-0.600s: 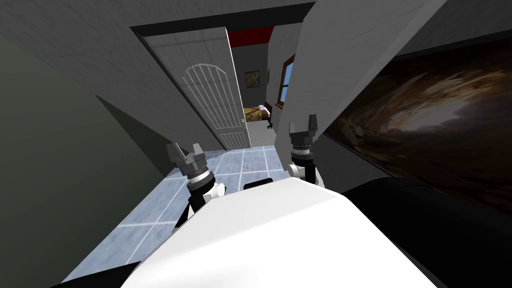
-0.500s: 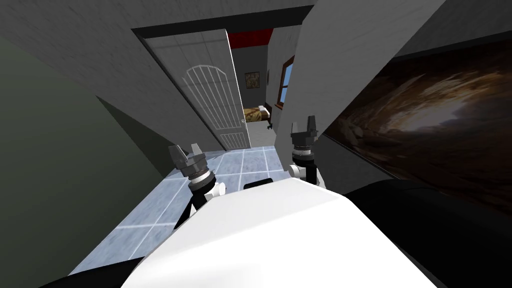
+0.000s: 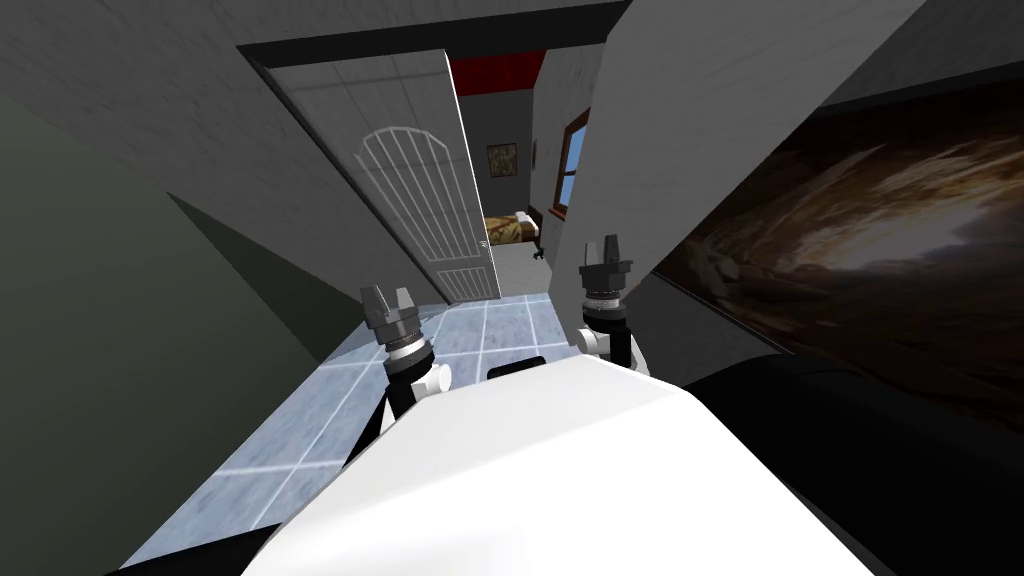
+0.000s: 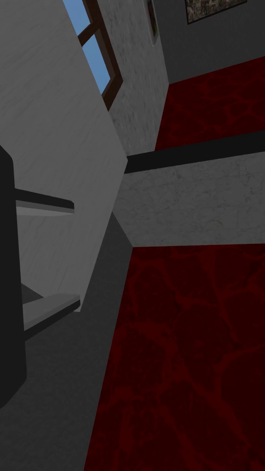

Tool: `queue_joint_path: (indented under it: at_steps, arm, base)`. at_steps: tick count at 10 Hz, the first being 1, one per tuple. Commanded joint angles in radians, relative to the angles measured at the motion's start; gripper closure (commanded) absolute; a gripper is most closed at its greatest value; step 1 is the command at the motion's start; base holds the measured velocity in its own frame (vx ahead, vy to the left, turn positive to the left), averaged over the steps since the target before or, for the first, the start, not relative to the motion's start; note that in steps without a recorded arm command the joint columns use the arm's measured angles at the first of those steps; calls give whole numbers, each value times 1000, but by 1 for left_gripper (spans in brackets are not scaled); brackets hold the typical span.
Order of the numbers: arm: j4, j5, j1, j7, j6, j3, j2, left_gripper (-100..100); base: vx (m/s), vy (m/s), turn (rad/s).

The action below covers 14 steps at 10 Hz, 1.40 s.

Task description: Pull the door open

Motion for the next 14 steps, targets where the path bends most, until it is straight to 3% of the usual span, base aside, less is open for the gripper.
queue_joint_path:
  at_steps: [1, 7, 13, 14]
  arm:
    - [33, 5, -14, 9, 7, 6, 12, -100]
    - [179, 16, -85, 36, 51, 18, 47, -100]
    - [286, 25, -137, 56, 84, 27, 65, -100]
    - [324, 28, -155, 63, 96, 30, 70, -100]
  base:
    - [151, -16, -34]
    - [161, -7, -51]
    - [107, -1, -41]
    - [150, -1, -87]
